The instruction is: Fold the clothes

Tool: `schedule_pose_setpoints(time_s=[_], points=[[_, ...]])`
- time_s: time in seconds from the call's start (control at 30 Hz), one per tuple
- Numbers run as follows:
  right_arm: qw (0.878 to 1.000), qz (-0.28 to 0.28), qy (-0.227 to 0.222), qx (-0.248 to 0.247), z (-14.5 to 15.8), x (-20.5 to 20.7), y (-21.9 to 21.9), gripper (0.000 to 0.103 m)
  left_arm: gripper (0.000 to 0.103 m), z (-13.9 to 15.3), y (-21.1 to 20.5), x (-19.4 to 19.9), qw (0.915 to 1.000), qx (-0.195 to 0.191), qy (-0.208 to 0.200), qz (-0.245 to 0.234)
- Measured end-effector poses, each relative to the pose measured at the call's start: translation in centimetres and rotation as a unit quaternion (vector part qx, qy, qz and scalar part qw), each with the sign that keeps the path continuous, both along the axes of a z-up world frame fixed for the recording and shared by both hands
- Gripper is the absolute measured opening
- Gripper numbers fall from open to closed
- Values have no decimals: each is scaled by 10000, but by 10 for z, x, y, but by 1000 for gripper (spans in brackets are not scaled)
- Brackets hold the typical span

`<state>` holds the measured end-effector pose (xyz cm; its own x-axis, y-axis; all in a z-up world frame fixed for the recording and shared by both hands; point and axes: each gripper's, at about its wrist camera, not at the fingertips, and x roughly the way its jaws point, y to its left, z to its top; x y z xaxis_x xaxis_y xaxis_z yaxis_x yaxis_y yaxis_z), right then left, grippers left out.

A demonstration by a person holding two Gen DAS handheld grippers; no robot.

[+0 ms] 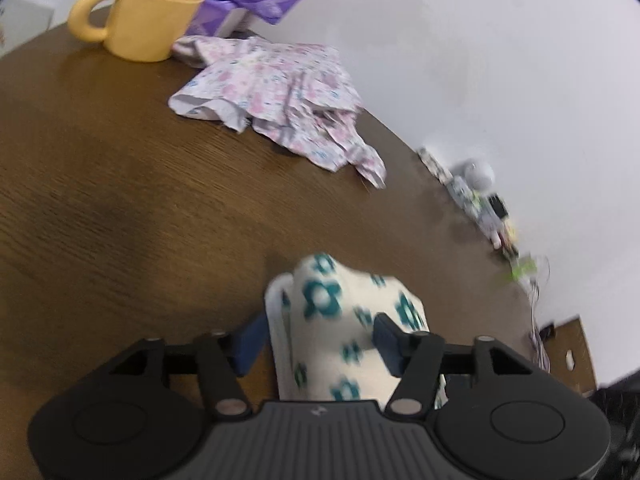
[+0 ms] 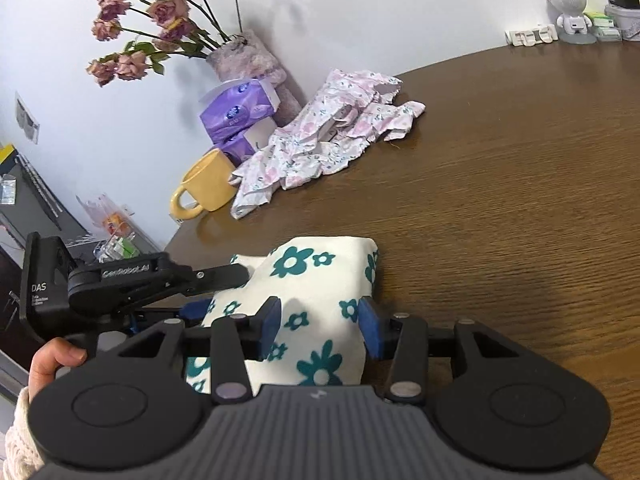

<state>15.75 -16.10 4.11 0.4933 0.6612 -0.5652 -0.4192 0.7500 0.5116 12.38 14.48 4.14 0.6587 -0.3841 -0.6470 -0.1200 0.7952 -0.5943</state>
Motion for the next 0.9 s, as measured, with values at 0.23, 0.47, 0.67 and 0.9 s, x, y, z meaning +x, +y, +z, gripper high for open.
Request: schedule_pose_setpoints(time_s=[0.23,0.47,0.67,0.9], points=[[9997,182,171,61,-5,-8,-16,45,64,9,-25,-29,9957,485,-26,-790],[9984,500,248,99,-9,-9,-12,43,55,9,-37,-41,9877,800,-107,-1339],[9967,767,269,5,-5,-6,-11,30,43,9,-36,-38,9835,874,-118,-1582],[9967,715,375,20,-5,-4,-13,32,53,12,-34,-42,9842,810,-125,-1570]])
